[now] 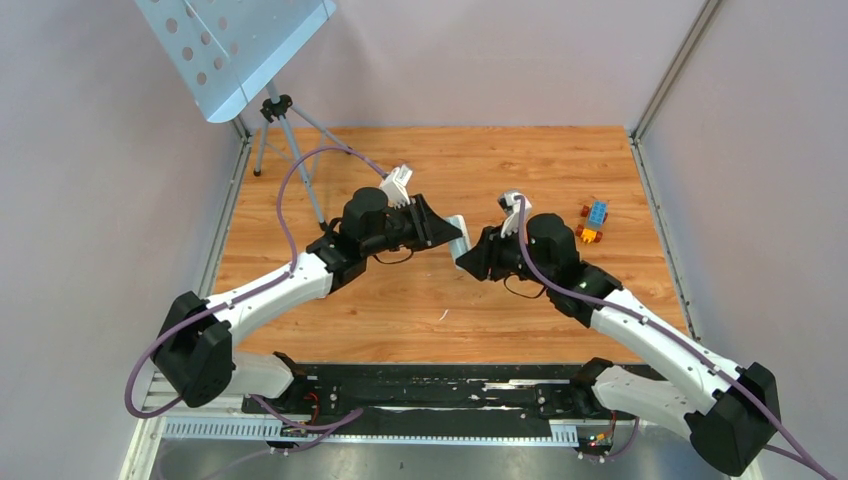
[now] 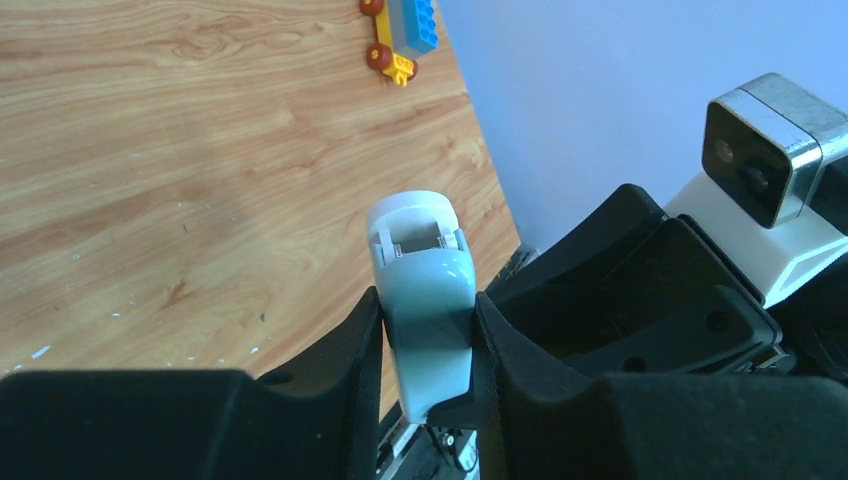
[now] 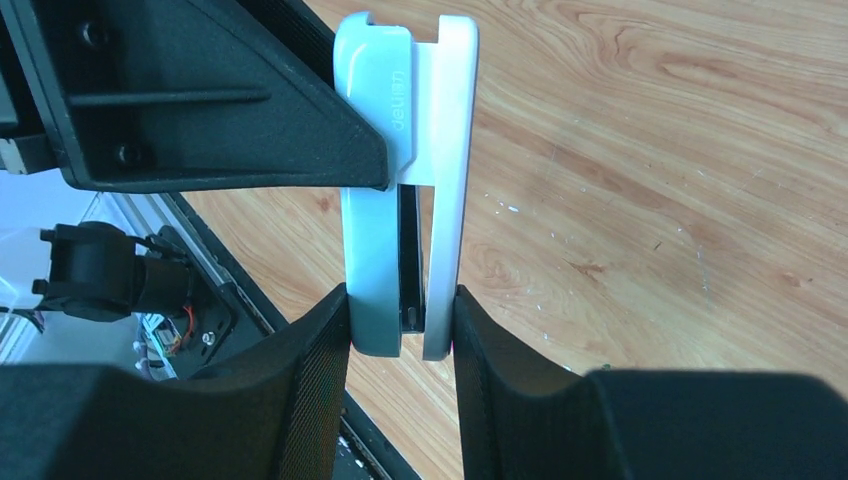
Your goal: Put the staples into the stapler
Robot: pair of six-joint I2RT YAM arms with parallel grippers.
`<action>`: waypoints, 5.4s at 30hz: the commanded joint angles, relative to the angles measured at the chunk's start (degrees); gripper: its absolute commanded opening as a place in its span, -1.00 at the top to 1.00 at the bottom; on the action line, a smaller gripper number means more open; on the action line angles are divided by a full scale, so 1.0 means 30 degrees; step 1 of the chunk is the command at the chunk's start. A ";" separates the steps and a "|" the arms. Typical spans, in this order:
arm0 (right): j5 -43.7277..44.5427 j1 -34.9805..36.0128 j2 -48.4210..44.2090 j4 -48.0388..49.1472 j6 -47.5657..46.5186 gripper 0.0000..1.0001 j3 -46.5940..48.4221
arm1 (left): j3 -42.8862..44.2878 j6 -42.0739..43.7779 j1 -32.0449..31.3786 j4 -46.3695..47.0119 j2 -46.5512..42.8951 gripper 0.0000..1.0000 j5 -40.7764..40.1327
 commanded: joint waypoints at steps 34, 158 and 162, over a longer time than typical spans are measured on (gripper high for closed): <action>-1.5373 -0.4343 0.0037 0.2659 -0.2401 -0.25 -0.0872 | -0.0273 1.2961 -0.0111 0.1257 -0.2300 1.00 1.1371; -1.3434 -0.2514 -0.0929 0.1501 -0.2761 1.00 -0.2658 | 0.4093 2.0431 0.5165 -1.0041 -0.5310 1.00 0.9143; -1.3680 -0.2509 -0.1029 0.1458 -0.2841 1.00 -0.2762 | 0.4100 2.0663 0.5247 -0.9661 -0.5530 1.00 0.8976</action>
